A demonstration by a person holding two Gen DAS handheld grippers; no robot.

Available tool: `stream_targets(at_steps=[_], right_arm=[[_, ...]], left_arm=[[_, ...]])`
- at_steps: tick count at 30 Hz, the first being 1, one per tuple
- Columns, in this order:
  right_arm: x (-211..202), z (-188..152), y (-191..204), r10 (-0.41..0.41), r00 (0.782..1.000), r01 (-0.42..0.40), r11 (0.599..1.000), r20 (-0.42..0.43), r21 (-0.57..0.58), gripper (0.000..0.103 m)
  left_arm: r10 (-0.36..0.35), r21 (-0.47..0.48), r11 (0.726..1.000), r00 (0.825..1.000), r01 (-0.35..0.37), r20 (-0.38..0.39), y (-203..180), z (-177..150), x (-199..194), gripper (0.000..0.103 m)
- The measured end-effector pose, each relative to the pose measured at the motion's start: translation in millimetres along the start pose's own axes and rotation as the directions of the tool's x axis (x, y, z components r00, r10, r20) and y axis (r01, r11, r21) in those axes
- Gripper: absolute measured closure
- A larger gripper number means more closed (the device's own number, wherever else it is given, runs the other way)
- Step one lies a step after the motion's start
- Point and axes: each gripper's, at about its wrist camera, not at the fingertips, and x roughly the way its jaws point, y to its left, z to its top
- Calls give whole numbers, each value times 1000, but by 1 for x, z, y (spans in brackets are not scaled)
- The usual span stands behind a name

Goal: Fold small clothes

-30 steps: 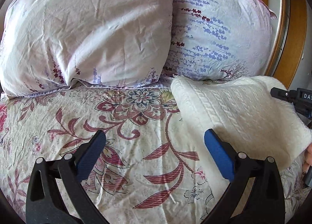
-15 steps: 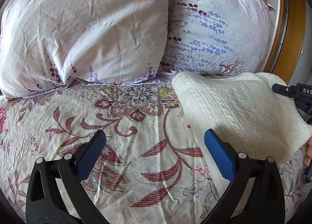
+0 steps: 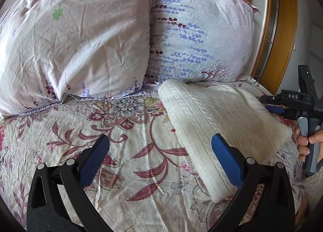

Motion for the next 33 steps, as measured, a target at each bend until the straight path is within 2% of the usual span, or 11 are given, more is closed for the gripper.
stream_targets(at_steps=[3, 7, 8, 11, 15, 18, 20, 21, 24, 27, 33], right_arm=[[-23, -9, -6, 103, 995, -103, 995, 10, 9, 41], [-32, -26, -2, 167, 985, -168, 986, -43, -18, 53], [-32, -30, 0, 180, 982, -181, 983, -57, -24, 53], [-32, -39, 7, 188, 979, -193, 979, -79, -60, 54], [-30, -47, 15, 180, 978, -191, 976, -101, -102, 54], [-27, -50, 18, 158, 981, -172, 976, -112, -134, 54], [-23, -54, 21, 127, 985, -145, 975, -114, -168, 72], [-21, -56, 23, 114, 987, -134, 973, -115, -186, 86], [-29, -58, 24, 72, 996, -81, 972, -46, -221, 90], [-39, -55, 14, 71, 997, -71, 981, -1, -181, 91], [-16, -66, -1, 29, 996, -39, 991, -79, -128, 91]], left_arm=[[0, 79, 997, 1000, 0, 4, -14, -13, -11, 2], [23, 196, 980, 1000, -23, 5, -39, -31, -17, 2], [29, 222, 975, 1000, -30, 7, -45, -36, -17, 2], [39, 288, 957, 999, -37, -4, -62, -45, -14, 2], [33, 325, 946, 999, -24, -23, -75, -51, -9, 2], [65, 349, 936, 997, -49, -34, -82, -52, -2, 2], [98, 357, 931, 994, -77, -42, -85, -51, 5, 2], [113, 353, 932, 992, -88, -50, -86, -50, 9, 2], [144, 317, 942, 986, -112, -80, -80, -47, 20, 2], [129, 262, 960, 986, -97, -109, -71, -45, 25, 2], [106, 194, 979, 976, -69, -191, -60, -45, 37, 2]])
